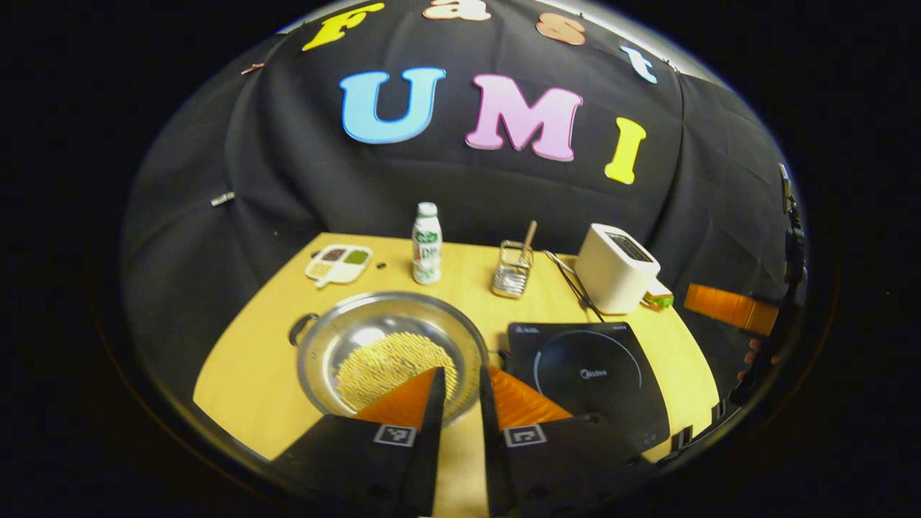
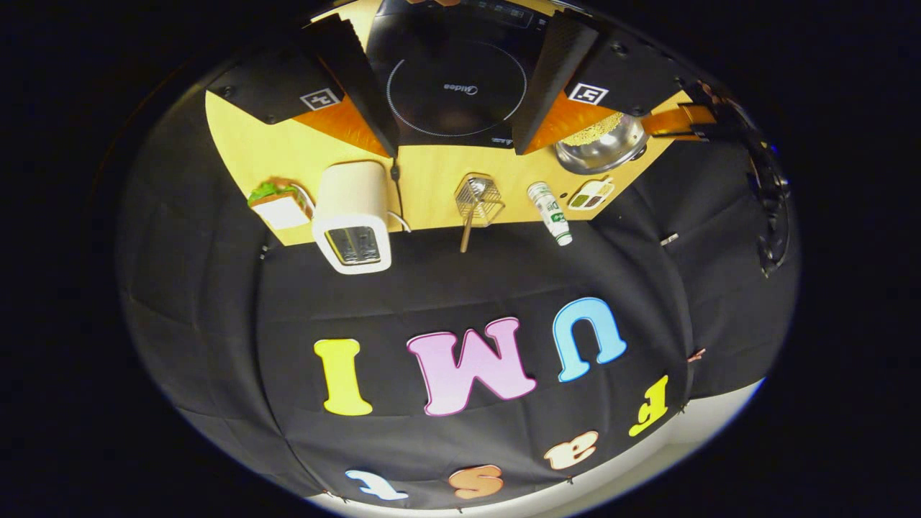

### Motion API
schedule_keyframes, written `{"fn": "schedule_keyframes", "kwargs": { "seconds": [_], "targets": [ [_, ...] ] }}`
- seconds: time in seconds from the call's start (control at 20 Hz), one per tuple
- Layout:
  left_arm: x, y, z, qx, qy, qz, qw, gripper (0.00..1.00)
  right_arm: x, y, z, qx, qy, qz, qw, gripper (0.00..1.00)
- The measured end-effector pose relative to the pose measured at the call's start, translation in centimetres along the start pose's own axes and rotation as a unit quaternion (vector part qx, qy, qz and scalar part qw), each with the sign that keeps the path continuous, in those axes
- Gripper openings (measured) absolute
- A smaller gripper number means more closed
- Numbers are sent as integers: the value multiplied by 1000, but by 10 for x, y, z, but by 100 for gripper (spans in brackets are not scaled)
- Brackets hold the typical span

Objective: First push the handle of the pot to place it horizontally, then grasp the pot with both hands and set it on the induction cooktop.

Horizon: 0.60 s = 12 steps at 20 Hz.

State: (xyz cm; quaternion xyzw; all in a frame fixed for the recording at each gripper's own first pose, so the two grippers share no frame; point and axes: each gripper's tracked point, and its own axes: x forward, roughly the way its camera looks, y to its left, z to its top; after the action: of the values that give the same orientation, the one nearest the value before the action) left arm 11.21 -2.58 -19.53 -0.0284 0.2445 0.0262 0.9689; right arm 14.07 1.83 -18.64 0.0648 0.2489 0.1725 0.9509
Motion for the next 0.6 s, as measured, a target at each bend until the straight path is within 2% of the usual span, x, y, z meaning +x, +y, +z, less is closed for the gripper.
{"fn": "schedule_keyframes", "kwargs": {
  "seconds": [0.05, 0.1, 0.15, 0.2, 0.25, 0.4, 0.6],
  "targets": [
    [-3, 11, 9, 2, -10, -2, 1000, 40, 5, 9, -5, -1, 12, 0, 1000, 98],
    [-4, 23, 17, 0, -21, -4, 1000, 59, 9, 19, -9, 1, 21, 0, 1000, 99],
    [-6, 38, 25, -2, -30, -4, 1000, 70, 14, 30, -13, 5, 28, 1, 1000, 99],
    [-7, 55, 32, -2, -41, 1, 999, 92, 20, 41, -15, 8, 34, 0, 999, 99],
    [-6, 73, 36, 2, -50, 5, 999, 97, 26, 52, -19, 8, 41, -2, 999, 99],
    [8, 128, 32, 25, -45, 12, 999, 98, 44, 87, -33, 3, 64, -6, 998, 99],
    [34, 178, 22, 17, -28, -11, 999, 98, 74, 142, -73, 8, 126, 6, 992, 99]
  ]
}}
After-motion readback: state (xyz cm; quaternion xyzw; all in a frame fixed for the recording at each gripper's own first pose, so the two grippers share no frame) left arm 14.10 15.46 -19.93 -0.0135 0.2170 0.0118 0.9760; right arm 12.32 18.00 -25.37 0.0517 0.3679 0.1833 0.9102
